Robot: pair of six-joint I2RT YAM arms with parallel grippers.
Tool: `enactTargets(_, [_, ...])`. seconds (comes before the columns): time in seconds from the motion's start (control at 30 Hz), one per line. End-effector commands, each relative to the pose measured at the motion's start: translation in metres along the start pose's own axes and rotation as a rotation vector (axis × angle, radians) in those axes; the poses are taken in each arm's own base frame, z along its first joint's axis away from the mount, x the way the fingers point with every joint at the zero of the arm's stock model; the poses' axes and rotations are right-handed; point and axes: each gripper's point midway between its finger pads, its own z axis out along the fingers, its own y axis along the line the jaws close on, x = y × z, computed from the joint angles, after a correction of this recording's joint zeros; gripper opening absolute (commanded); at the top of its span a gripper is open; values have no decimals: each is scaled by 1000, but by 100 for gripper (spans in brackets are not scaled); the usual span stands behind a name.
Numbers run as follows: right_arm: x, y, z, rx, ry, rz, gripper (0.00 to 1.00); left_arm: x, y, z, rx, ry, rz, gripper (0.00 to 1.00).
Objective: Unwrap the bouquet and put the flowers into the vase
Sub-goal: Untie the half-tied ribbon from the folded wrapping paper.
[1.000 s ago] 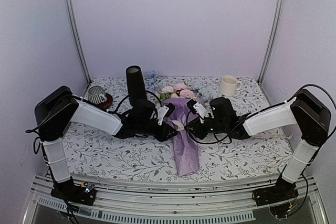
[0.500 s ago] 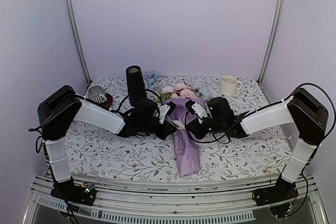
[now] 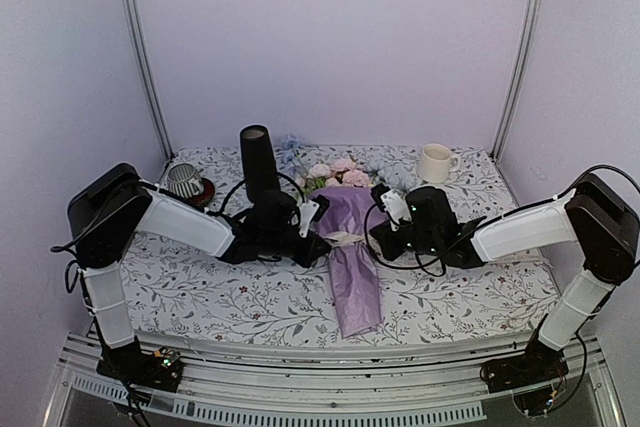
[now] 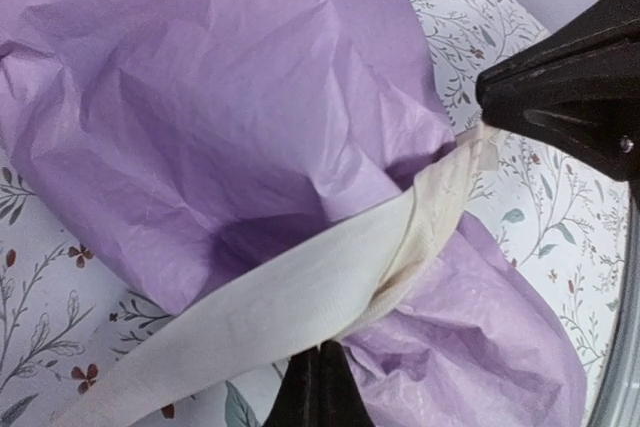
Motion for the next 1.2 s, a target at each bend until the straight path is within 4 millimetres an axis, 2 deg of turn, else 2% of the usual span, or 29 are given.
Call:
enactTargets(0.0, [-4,-20,3,94,-7,43,5,-1,13,-8,-51,8,-13,0])
enactTargets(0.3, [-6,-46,-12,205,-33,93,6,7,22,-9,-107,45,-2,0])
enactTargets(0.57, [-7,-55,-19,205,-55,138,6,4,27,-17,-142,29,0,6])
enactTargets(0.63, [-13,-46,-20,148,-73,125,9,-3,22,-22,-122,-3,10,12])
enactTargets(0.7, [-20,-25,-21,32,-92,73,16,-10,12,-29,-72,-41,24,22])
enactTargets(0.77, [-24,-4,-24,-80,-105,17,23,-11,4,-34,-29,-62,33,27])
enactTargets(0.9, [-19,28,-23,-174,-92,-101,27,-14,-7,-34,30,-77,42,31])
enactTargets(1.03, [-6,32,-21,-160,-51,-155,26,-12,-13,-29,71,-62,52,31])
enactTargets(1.17, [-1,37,-30,-194,-50,-157,26,-11,-22,-27,120,-56,68,31])
